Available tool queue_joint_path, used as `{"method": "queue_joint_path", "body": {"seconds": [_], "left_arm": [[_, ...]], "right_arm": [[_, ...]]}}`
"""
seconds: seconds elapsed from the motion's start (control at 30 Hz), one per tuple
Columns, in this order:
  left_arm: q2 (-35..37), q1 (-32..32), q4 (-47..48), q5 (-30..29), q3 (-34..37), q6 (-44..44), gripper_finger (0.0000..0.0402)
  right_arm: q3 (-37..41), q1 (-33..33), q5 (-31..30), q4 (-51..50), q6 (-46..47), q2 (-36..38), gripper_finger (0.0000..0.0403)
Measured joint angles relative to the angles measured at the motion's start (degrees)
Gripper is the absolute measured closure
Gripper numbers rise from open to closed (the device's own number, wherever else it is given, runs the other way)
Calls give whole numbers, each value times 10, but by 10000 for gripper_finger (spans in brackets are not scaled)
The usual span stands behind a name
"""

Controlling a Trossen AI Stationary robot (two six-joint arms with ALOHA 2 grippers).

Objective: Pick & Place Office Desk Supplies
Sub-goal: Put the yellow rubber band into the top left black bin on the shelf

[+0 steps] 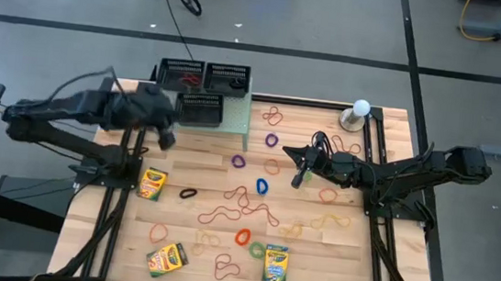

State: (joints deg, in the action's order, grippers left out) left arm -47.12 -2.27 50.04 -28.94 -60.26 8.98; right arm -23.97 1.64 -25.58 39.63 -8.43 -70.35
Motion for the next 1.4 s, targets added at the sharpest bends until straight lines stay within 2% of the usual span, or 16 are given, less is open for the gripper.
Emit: {"method": "queue_joint_path", "body": {"seconds": [0.23,0.6,0.67,0.77,0.9,1.0,1.1,1.27,1.4], "left_arm": [[-5,93,-210,-17,131,-19,383],[-55,149,-430,-9,238,-26,383],[-73,150,-437,24,246,-10,382],[-111,150,-437,63,249,28,380],[-164,165,-462,65,249,24,382],[-207,178,-515,70,249,10,388],[-252,178,-571,122,249,6,394],[-325,178,-617,124,249,-1,394],[-380,182,-741,149,249,-2,394]], "right_arm": [[0,0,0,0,1,0,389],[0,0,0,0,3,0,389],[0,0,7,0,19,0,389],[0,0,50,-3,48,0,389],[0,0,86,-2,50,0,389],[0,0,87,4,50,0,389],[0,0,87,9,52,0,389],[0,0,132,9,52,0,389],[0,0,138,9,67,0,389]]}}
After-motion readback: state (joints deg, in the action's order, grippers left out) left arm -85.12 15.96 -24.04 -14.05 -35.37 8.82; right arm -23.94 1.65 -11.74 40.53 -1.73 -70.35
